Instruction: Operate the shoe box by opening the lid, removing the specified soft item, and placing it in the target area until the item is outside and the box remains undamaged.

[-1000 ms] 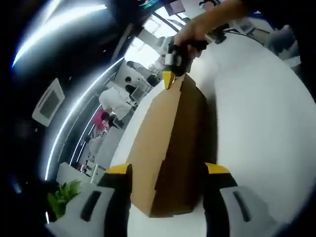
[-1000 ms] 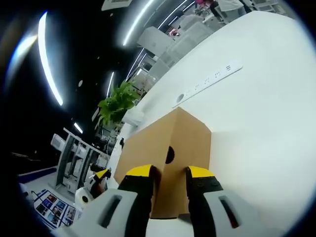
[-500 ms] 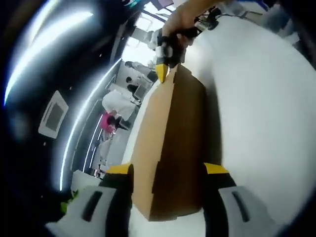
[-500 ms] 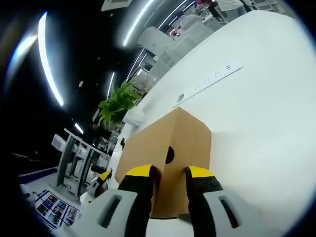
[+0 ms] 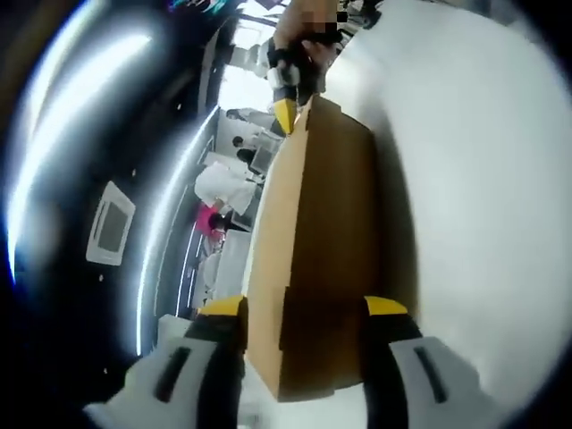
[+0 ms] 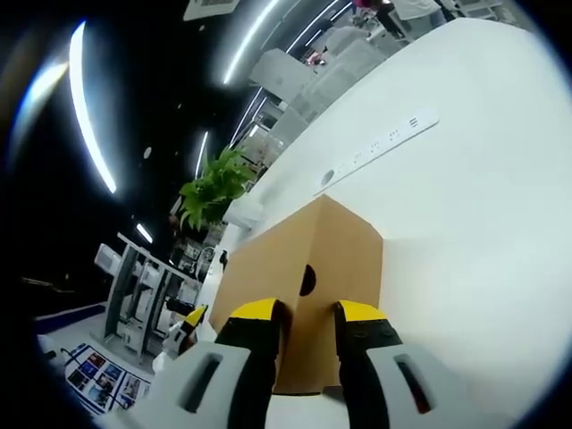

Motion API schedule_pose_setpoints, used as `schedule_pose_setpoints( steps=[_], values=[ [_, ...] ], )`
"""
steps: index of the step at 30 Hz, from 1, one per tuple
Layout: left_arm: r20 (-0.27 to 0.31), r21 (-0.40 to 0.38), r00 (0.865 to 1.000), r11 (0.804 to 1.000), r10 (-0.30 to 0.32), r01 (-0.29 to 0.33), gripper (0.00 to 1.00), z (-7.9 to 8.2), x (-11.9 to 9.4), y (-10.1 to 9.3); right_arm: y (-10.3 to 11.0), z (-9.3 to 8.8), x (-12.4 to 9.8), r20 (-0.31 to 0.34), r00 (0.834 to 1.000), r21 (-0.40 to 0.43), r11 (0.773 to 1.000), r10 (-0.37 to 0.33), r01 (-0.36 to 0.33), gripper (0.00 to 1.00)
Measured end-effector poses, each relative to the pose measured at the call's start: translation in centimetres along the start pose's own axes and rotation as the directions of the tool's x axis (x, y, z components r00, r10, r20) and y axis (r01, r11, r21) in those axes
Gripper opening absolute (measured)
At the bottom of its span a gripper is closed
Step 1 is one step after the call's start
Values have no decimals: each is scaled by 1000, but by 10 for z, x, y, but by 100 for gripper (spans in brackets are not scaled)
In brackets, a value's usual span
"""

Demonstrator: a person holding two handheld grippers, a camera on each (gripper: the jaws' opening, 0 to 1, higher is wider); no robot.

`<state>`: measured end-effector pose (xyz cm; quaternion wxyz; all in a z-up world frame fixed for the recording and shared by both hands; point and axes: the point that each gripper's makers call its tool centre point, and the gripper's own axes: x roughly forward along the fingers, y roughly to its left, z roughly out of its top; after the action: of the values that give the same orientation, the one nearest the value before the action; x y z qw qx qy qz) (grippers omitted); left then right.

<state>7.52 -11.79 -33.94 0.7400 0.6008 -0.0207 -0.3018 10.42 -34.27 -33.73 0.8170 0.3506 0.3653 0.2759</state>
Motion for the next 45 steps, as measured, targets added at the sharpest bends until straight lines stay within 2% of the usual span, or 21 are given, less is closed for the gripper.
schedule_pose_setpoints(
  steps=[6, 13, 25, 30, 32, 45],
  values=[
    [-10, 16, 1000, 1000, 15, -15, 48, -2, 1, 1, 0, 0, 0, 1, 1000, 9, 1000, 6, -6, 23],
    [-18, 89, 999, 995, 45, -43, 46, 2, -1, -1, 0, 0, 0, -2, 1000, 9, 1000, 7, -7, 23],
    [-9, 97, 997, 993, 76, -74, 41, 5, -5, 2, 1, 0, -1, 2, 1000, 8, 1000, 4, -4, 23],
    [-13, 128, 997, 989, 75, -73, 35, 6, -5, -2, 1, 0, -1, 3, 1000, 10, 1000, 4, -4, 23],
    [-17, 107, 998, 993, 58, -56, 31, 5, -5, -5, 1, 0, -1, 3, 1000, 10, 1000, 3, -3, 23],
    [-17, 132, 997, 988, 80, -77, 30, 6, -4, -6, 0, 1, 0, 4, 1000, 13, 1000, 3, -3, 23]
  ],
)
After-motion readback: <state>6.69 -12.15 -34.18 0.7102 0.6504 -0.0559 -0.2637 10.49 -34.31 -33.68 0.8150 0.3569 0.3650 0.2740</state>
